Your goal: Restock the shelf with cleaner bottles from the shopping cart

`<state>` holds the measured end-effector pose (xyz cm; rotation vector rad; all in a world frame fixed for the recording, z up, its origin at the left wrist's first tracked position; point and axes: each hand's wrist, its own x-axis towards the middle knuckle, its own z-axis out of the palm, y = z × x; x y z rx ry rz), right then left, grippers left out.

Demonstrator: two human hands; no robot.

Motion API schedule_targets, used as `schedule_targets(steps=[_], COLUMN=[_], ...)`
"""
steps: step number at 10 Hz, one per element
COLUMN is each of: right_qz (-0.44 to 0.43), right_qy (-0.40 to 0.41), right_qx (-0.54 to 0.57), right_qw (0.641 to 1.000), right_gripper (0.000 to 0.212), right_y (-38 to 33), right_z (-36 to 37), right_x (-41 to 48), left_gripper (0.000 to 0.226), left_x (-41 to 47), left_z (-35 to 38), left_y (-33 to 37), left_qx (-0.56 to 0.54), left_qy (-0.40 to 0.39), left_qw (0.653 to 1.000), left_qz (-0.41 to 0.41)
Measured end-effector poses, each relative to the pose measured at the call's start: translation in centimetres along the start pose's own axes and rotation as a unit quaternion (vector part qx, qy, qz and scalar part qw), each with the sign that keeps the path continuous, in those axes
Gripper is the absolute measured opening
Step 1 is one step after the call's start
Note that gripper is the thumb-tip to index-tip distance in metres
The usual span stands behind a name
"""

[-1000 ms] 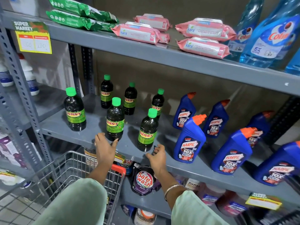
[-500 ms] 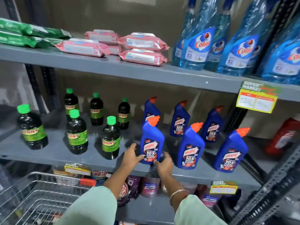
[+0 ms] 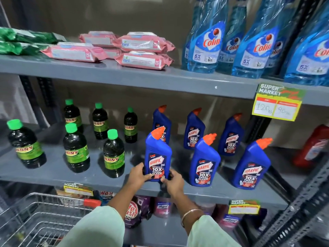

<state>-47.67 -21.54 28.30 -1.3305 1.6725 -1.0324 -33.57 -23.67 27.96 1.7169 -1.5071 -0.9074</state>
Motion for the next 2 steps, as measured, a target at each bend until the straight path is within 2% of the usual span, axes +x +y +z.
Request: schedule_targets(steps=[1, 2], right_qz=[-0.032, -0.137], right_qy=[0.023, 0.117], right_qx=[-0.04, -0.151], right_qw=[0.998, 0.972], right_gripper=[0.046, 0.056], right_y=[-0.8, -2.7], right_z=[0.0, -0.8], right_x=[-0.9, -2.5], left_gripper=[0.055, 0.057], left_x=[-1.3, -3.3], left_z=[-0.1, -1.7], left_y=[0.8, 2.2], left_qx=[0.013, 0.09], left_qy=[0.011, 0.19], left_qw=[1.0, 0.974], left_qz=[0.013, 0.083])
